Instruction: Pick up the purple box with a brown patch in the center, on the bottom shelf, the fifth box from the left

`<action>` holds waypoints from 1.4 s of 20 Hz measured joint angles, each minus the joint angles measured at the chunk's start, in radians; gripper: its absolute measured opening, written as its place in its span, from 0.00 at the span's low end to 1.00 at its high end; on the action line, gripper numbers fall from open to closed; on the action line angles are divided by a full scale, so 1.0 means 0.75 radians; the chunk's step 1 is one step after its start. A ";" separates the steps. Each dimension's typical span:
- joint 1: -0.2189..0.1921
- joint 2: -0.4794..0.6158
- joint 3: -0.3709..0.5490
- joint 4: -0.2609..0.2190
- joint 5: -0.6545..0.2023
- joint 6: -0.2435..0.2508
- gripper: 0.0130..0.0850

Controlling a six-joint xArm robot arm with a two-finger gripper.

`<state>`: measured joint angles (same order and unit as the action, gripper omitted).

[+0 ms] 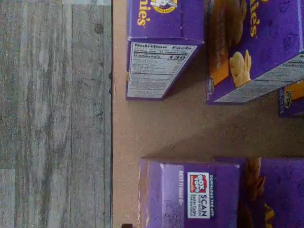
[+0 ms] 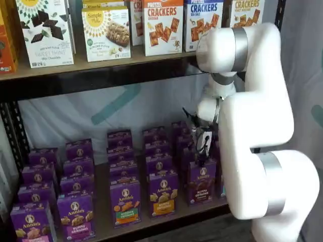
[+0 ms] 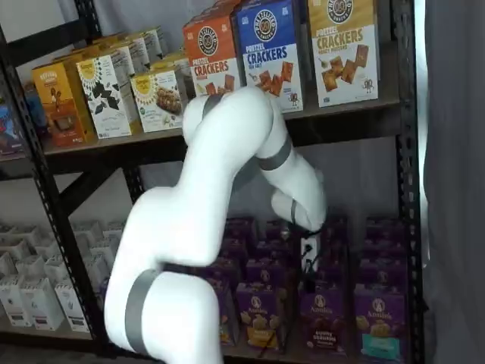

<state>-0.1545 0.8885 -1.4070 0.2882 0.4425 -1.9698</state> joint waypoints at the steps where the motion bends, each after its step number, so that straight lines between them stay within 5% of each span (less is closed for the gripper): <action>1: 0.000 0.000 -0.005 0.009 0.018 -0.006 1.00; 8: 0.030 -0.020 0.015 0.015 0.049 0.020 1.00; 19: 0.018 -0.025 0.046 -0.248 0.000 0.232 1.00; 28: -0.007 0.015 -0.009 -0.289 0.047 0.244 1.00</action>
<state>-0.1600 0.8996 -1.4140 0.0714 0.4778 -1.7868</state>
